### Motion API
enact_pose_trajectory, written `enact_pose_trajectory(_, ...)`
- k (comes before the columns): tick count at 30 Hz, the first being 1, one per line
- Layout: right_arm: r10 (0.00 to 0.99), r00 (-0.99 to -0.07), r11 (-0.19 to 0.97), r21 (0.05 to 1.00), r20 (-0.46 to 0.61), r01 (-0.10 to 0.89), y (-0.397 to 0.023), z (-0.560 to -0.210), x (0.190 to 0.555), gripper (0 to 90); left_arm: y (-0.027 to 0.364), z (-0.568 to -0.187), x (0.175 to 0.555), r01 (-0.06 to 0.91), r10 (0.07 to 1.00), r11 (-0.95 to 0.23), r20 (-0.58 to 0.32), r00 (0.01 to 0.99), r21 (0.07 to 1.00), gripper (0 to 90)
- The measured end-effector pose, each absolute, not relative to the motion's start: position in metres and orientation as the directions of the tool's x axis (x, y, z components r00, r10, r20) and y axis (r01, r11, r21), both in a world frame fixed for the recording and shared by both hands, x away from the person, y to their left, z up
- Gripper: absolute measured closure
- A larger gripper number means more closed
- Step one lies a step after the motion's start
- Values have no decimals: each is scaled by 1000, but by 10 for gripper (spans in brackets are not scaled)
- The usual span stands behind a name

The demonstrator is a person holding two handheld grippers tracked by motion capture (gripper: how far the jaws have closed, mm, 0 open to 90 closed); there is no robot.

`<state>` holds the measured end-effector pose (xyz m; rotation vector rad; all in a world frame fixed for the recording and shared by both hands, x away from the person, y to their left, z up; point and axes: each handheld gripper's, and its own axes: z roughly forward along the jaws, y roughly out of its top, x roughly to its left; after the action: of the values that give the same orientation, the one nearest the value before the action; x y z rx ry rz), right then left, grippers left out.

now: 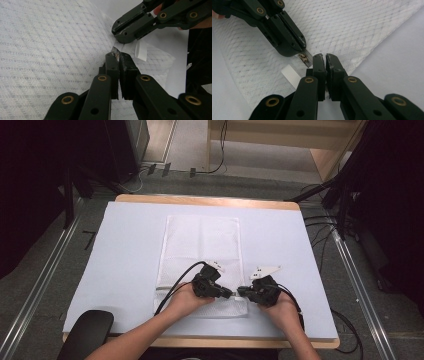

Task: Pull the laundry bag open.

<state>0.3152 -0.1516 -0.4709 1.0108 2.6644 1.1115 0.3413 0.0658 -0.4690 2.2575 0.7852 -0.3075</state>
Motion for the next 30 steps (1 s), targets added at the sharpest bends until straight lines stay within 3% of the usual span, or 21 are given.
enact_pose_trajectory(30,544,-819,531,681,182,504,-156,-474,319,889,96,-458,354,692,460,-535,-521,719,484,880)
